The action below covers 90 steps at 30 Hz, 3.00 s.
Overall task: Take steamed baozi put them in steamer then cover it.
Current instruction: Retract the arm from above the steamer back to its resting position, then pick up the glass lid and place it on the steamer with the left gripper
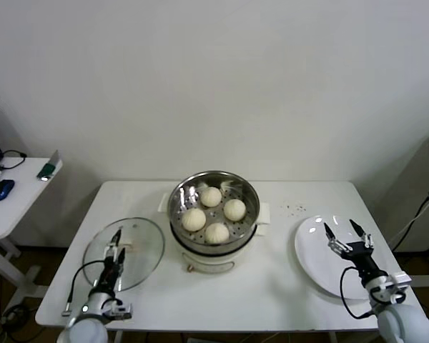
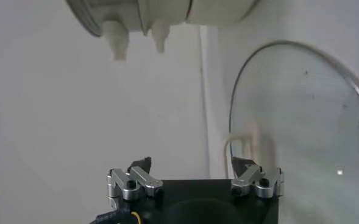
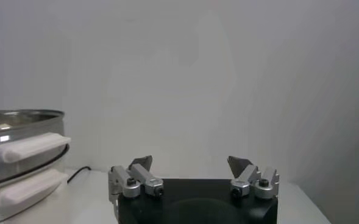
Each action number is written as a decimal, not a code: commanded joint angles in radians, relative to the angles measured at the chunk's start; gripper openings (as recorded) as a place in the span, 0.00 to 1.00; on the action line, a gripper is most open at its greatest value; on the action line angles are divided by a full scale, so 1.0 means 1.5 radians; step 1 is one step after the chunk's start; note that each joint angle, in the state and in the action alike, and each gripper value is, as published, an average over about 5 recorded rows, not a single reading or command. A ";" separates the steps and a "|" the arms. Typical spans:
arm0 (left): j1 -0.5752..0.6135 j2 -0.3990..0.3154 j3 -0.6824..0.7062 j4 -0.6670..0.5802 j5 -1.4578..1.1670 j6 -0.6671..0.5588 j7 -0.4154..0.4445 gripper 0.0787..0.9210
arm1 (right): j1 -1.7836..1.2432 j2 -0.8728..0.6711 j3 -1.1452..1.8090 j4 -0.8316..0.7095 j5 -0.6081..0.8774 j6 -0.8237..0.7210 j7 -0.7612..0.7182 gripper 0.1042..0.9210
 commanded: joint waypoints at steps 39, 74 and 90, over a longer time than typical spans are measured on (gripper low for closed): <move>-0.073 0.045 0.019 0.019 -0.058 0.005 0.015 0.27 | 0.005 0.040 0.015 -0.040 -0.077 0.015 -0.024 0.88; -0.318 0.344 0.403 -0.380 -0.228 0.489 0.175 0.08 | 0.105 -0.005 -0.053 -0.099 -0.105 0.004 -0.013 0.88; -0.451 0.046 0.583 -0.194 -0.058 0.489 0.283 0.08 | 0.108 0.010 -0.046 -0.123 -0.134 0.009 -0.013 0.88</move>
